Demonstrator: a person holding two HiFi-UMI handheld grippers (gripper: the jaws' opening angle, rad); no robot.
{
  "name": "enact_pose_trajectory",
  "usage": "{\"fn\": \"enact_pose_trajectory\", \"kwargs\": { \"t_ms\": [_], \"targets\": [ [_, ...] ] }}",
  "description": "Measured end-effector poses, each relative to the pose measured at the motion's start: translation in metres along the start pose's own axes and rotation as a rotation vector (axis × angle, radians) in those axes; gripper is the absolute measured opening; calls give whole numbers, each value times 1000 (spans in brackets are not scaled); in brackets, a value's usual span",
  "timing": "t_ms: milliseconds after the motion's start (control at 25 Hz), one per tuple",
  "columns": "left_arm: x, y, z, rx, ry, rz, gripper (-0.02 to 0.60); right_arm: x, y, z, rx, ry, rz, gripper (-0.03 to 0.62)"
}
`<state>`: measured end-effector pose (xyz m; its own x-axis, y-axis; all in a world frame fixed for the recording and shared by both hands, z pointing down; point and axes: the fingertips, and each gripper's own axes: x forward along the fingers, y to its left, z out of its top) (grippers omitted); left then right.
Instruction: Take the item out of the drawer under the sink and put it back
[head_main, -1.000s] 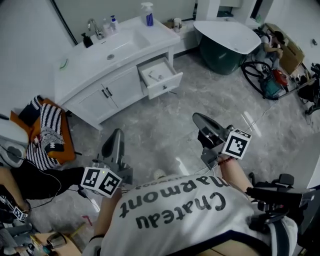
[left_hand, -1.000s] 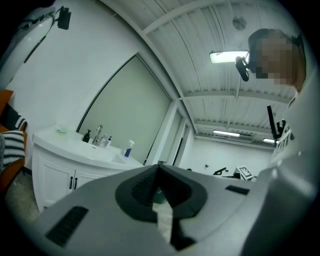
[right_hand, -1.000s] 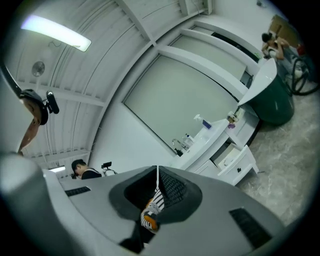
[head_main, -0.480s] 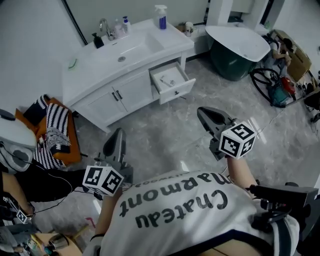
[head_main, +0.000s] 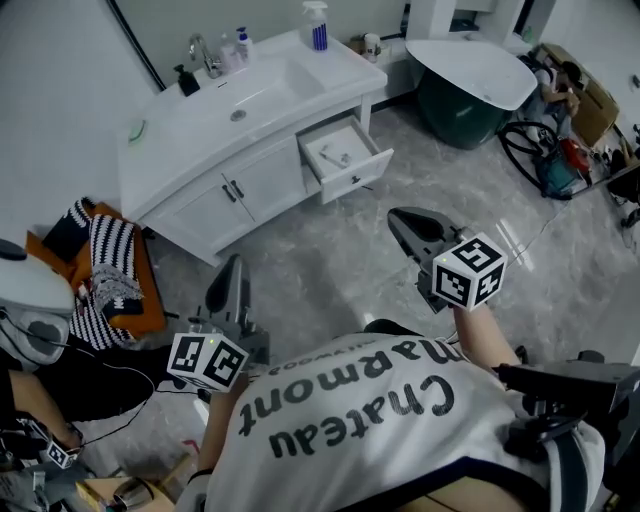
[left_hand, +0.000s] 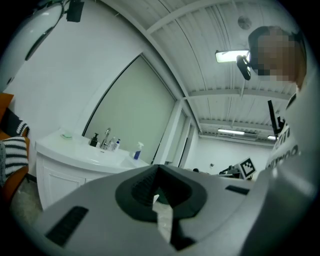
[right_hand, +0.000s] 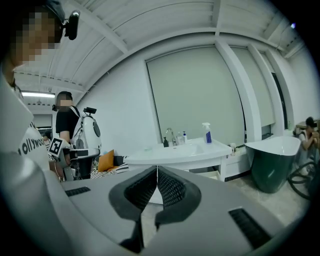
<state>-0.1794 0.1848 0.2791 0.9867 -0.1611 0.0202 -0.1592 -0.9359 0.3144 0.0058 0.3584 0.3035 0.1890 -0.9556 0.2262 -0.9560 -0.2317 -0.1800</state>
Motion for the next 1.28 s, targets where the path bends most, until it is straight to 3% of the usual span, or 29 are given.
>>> {"fn": "enact_pose_trajectory", "kwargs": {
  "t_ms": [280, 640, 1280],
  "targets": [
    [9, 9, -12, -42, 19, -6, 8, 8, 4, -11, -28, 40, 1, 12],
    [27, 13, -21, -35, 22, -23, 8, 22, -5, -19, -6, 44, 13, 12],
    [114, 32, -2, -40, 43, 3, 8, 97, -73, 13, 39, 53, 78, 12]
  ]
}}
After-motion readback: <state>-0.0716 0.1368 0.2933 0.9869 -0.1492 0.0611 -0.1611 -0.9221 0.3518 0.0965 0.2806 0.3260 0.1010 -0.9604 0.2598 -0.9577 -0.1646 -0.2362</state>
